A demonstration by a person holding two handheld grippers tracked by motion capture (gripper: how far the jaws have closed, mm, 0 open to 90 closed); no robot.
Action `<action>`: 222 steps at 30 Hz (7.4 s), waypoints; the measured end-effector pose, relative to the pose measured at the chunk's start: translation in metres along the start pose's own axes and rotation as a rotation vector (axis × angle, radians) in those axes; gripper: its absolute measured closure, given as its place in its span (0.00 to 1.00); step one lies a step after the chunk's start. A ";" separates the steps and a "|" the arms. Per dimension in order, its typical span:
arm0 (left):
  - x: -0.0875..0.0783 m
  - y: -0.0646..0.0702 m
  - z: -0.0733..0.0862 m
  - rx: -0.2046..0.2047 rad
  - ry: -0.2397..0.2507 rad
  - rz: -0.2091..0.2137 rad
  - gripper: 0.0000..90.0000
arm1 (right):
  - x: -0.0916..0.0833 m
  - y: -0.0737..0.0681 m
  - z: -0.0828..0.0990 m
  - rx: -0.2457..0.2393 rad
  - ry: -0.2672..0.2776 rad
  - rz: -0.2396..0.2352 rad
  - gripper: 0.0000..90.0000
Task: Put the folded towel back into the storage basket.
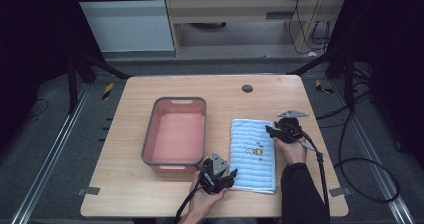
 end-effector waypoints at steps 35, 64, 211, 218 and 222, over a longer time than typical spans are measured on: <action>0.009 0.010 0.004 -0.044 -0.050 0.024 0.94 | 0.017 -0.004 0.019 0.099 -0.070 -0.069 0.90; -0.039 0.004 -0.038 -0.016 0.075 0.078 0.96 | -0.041 -0.026 -0.026 0.007 0.086 -0.089 0.92; -0.166 -0.178 -0.017 -0.128 0.165 -0.244 0.96 | 0.022 -0.232 -0.181 -0.224 0.211 -0.240 0.92; -0.158 -0.179 -0.010 -0.122 0.137 -0.244 0.96 | 0.032 -0.231 -0.172 -0.228 0.193 -0.234 0.92; -0.152 -0.179 -0.004 -0.120 0.112 -0.243 0.96 | 0.036 -0.230 -0.165 -0.224 0.179 -0.234 0.92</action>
Point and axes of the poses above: each handheld gripper's, and its own axes: x roughly forward along the jaws, z roughly out of its underside, y roughly to its right, the point moved 7 cm from there along x, roughly forward along the jaws, and after that the axes turned 5 degrees about x, right-handed, at the moved point
